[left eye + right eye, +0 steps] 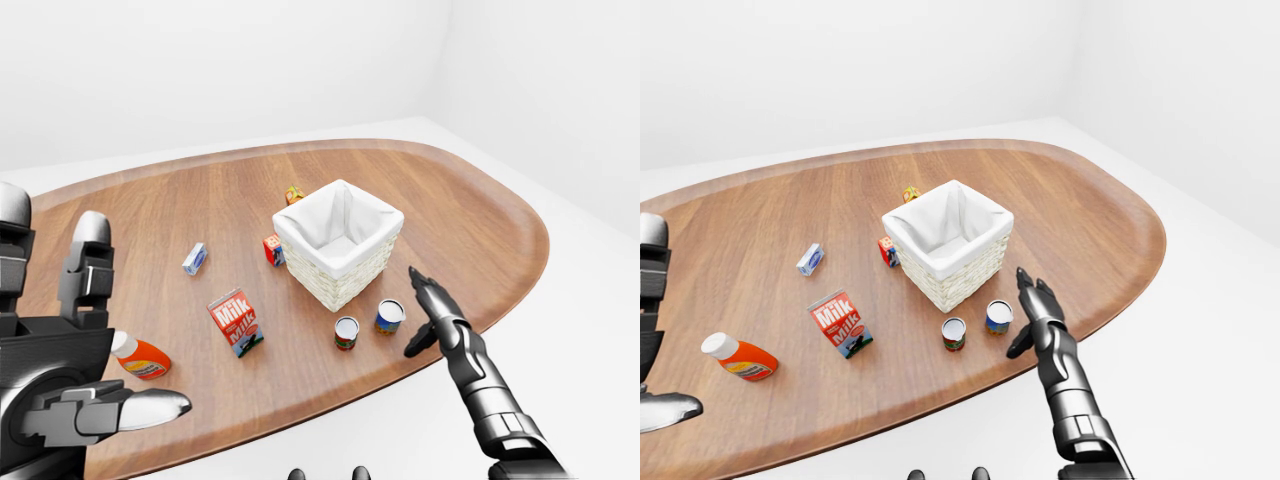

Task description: Pick up the alphabet soup and the tomato sauce, and put them in the basket.

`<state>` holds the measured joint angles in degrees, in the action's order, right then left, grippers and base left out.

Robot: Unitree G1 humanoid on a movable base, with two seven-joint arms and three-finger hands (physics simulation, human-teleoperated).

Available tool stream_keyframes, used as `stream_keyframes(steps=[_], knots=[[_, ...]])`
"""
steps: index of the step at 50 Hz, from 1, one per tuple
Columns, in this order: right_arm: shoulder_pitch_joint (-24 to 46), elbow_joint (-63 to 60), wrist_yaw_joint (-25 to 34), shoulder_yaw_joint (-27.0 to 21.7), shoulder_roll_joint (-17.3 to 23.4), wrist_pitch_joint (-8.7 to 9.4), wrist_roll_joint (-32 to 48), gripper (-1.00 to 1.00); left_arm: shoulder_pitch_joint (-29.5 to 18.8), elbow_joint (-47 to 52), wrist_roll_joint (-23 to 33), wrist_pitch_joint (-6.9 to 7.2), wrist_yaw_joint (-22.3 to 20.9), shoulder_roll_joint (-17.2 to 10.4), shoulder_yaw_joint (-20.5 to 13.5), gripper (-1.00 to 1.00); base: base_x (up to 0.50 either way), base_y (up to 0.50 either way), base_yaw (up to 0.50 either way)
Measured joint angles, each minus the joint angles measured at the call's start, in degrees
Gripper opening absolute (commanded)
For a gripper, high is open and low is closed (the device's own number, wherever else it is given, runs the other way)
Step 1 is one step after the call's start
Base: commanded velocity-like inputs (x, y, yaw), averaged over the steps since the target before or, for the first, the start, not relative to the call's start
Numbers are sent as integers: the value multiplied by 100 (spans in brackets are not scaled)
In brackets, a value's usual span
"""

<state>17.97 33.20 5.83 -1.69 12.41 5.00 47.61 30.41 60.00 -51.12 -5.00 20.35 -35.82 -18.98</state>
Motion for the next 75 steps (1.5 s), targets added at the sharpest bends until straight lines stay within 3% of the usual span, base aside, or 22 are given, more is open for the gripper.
stream_keyframes(steps=[22,75], knots=[[599,1443,-476,191,46,0,-24,100,8,0,0,0,-13,14,0,100,0,0,0],[1408,2780,-733,475,-162,0,165,100,28,0,-24,0,-78,55,-15,100,0,0,0]])
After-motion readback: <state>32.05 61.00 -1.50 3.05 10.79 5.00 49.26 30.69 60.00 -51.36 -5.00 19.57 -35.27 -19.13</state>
